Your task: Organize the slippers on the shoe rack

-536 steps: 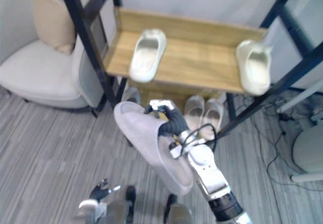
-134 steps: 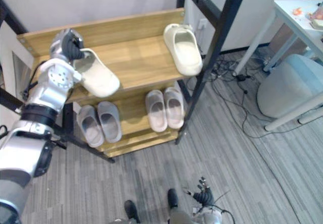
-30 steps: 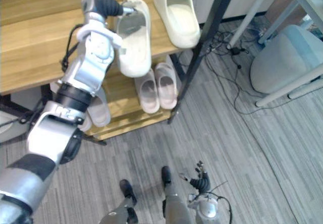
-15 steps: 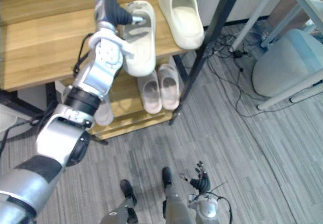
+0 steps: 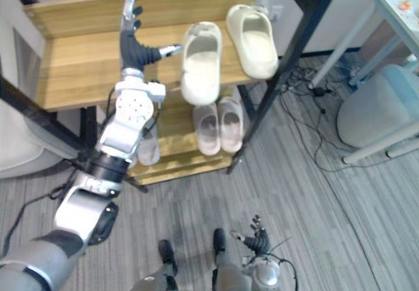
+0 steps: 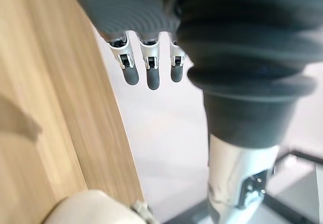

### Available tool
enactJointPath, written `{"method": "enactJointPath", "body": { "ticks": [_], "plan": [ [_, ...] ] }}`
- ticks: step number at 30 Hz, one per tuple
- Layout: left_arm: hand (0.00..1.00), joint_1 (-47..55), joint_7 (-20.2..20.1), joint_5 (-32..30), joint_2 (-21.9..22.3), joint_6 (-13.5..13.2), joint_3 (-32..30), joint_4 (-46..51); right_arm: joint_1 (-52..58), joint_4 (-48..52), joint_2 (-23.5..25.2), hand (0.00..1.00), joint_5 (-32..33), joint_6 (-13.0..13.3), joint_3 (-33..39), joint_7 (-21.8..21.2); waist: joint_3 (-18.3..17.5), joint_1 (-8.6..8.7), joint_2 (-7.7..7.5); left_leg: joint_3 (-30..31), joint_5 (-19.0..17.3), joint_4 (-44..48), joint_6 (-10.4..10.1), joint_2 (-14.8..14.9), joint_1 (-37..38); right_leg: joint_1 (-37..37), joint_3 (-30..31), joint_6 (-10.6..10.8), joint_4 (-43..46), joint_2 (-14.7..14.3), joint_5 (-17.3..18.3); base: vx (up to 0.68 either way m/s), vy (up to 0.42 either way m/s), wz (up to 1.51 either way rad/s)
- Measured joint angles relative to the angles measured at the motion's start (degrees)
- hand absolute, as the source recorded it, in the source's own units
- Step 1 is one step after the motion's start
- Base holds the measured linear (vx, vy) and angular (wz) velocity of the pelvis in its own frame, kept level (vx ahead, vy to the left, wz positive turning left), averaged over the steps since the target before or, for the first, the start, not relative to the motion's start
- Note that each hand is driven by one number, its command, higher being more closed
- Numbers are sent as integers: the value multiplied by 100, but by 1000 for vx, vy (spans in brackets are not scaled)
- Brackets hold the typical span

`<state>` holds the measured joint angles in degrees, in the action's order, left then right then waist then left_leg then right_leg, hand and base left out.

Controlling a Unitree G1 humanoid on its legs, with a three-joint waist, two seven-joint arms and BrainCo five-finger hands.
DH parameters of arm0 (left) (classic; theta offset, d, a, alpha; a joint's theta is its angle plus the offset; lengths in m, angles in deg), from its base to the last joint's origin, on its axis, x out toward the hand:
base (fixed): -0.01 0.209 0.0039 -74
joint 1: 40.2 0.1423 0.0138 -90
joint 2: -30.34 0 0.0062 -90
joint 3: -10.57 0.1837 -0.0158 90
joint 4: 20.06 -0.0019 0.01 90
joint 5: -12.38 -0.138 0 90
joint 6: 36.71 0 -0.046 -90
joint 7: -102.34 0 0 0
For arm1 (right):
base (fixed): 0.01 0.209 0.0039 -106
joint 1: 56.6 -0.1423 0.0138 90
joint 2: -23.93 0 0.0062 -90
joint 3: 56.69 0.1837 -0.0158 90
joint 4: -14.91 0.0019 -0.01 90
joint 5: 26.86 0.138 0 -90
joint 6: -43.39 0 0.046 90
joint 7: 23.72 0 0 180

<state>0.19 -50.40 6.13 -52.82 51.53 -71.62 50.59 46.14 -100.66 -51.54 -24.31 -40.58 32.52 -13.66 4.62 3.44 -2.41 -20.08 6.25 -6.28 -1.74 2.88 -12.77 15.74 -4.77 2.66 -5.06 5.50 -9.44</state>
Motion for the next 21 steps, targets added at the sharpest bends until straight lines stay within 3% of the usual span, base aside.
{"method": "enactJointPath", "body": {
  "ticks": [9,12,21],
  "plan": [
    [0,1755,-195,1095,833,-354,52,522,-366,-487,120,0,243,-96,25,6,-118,-159,95,350,-33,28,-40,0,357,-566,-409,17,-1,19,194,69,11,20],
    [0,2077,-295,1131,1057,-419,122,521,-412,-570,151,0,249,-125,34,7,-195,-298,142,396,-41,28,-50,13,407,-644,-453,9,0,9,228,64,4,9],
    [0,2307,-506,1293,1285,-521,466,507,-485,-823,158,0,251,-140,72,143,-264,-345,176,527,-45,6,-57,18,495,-799,-596,14,-1,9,270,31,5,7]
  ]
}}
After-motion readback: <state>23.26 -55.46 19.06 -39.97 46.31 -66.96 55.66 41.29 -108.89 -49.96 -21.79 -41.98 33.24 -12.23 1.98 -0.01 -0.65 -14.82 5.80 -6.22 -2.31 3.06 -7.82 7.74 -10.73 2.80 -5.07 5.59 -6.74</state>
